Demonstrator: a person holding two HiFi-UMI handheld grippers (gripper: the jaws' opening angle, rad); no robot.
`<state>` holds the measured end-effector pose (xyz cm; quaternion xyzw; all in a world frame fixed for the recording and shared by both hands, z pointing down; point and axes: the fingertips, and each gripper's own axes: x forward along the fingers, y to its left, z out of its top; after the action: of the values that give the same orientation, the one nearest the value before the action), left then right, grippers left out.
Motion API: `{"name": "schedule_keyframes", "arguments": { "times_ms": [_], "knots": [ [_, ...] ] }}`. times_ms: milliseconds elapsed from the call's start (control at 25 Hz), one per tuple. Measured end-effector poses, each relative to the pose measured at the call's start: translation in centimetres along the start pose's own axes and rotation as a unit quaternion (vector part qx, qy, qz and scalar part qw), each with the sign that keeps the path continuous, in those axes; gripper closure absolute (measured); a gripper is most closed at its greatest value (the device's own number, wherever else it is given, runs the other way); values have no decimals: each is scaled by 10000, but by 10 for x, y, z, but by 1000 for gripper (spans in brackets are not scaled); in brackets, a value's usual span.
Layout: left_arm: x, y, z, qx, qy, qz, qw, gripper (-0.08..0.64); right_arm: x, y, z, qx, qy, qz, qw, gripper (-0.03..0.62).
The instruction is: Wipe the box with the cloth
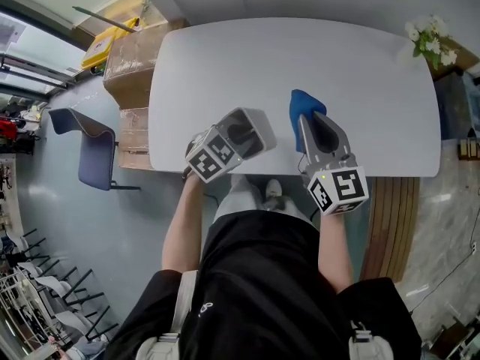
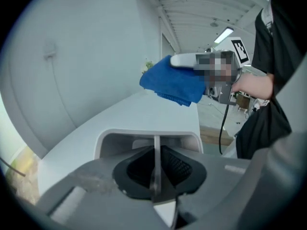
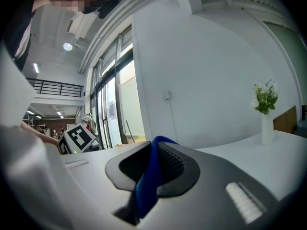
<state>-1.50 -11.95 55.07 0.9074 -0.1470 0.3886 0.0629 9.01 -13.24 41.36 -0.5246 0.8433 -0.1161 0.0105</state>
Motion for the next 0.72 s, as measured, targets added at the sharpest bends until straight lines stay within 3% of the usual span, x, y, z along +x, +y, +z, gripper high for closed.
{"name": "schedule_keyframes", "arguments": {
  "times_ms": [200, 320, 400, 560, 720],
  "knots": [
    [-29, 9, 20, -318, -913, 218, 9951, 512, 6, 19, 17, -298, -34, 544, 9981, 546],
    [-51, 7, 42, -442, -1644, 93, 9854, 512, 8, 31, 32, -496, -103, 981, 9939, 546],
    [-63, 5, 50, -444, -1890, -37, 9810, 512, 7, 41, 44, -684, -171, 1280, 9893, 546],
    [-77, -1, 58, -235, -2210, -290, 9746, 512, -1, 64, 58, -1220, -178, 1969, 9726, 546],
    [-95, -8, 72, -171, -2718, -584, 9604, 512, -12, 93, 62, -1499, -183, 2695, 9511, 546]
  ]
}}
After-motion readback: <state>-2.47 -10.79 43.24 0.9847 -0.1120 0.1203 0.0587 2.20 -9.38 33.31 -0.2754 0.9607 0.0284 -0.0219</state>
